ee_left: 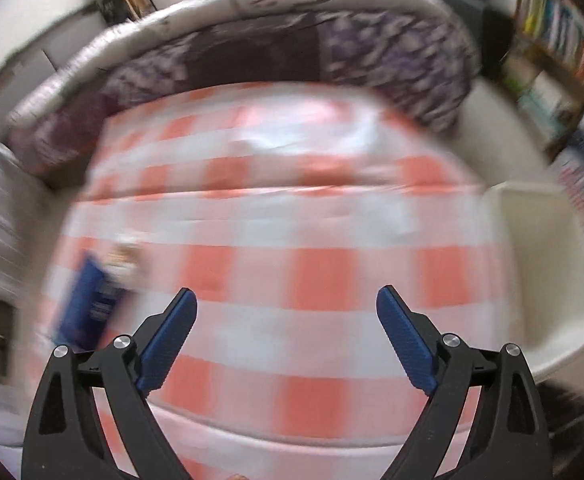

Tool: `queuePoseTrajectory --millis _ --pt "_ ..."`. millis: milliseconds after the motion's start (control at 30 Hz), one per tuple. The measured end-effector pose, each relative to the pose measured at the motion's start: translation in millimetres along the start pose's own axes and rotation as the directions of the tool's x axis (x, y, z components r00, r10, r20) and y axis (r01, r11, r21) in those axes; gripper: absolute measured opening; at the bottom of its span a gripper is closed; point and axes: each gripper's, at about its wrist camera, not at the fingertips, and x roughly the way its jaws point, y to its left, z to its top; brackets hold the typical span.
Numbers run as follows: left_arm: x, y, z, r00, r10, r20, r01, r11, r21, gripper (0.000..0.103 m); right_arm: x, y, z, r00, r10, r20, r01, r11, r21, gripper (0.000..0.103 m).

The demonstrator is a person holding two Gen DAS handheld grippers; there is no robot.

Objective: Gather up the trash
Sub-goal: 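Carry the tissue and peel over the white bin and open both tools, then grasp the blue medicine box with the left tool while the right tool grasps the white tissue bundle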

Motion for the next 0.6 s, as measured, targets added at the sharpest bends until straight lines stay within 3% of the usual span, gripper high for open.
queuePoseTrajectory --millis 100,333,400,600 --pt "25 53 -8 0.994 0.092 -0.056 -0.092 0.996 -0.001 0.089 8 24 -4 1.000 0.005 -0.022 -0.006 0.999 -0.051 0.096" --pt "76 167 -24 0.976 0.140 -0.166 -0.154 0.985 -0.073 0.089 26 97 -19 0.997 0.051 -0.049 -0.059 0.983 -0.175 0.096" --pt "92 191 -30 0.976 0.118 -0.182 -0.133 0.988 -0.074 0.089 31 124 -26 0.995 0.085 -0.055 -0.095 0.971 -0.220 0.096" --pt "120 241 -44 0.981 -0.045 -0.190 0.026 0.995 -0.099 0.089 56 197 -45 0.972 0.190 -0.139 -0.224 0.928 -0.299 0.096"
